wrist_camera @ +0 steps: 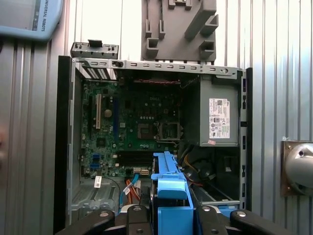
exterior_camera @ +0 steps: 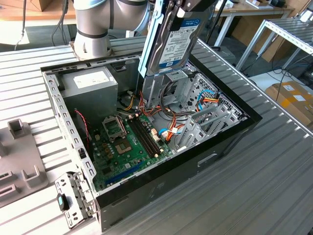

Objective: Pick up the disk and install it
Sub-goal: 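Pick up the disk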

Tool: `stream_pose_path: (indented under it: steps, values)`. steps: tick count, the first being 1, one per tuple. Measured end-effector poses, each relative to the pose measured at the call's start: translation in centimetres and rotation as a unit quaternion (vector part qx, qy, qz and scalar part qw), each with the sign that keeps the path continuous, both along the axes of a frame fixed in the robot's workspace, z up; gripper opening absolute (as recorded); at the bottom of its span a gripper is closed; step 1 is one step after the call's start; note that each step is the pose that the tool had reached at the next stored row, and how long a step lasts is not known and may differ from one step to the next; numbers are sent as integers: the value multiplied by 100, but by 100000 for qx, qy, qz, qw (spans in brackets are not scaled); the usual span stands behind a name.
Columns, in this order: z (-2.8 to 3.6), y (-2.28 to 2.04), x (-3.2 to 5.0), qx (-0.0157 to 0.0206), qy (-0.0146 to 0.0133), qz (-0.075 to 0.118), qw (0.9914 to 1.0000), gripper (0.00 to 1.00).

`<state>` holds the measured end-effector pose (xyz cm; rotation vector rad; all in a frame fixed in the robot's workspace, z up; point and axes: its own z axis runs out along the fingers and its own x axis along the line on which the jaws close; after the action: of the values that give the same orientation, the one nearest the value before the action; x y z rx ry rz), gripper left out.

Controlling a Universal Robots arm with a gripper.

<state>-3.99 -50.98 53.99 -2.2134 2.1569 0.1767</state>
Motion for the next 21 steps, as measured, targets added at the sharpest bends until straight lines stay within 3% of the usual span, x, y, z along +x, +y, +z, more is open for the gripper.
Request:
stream_pose_path:
  steps: [21]
  values:
    - [-8, -63, 33, -3, -1, 0, 100000, 37]
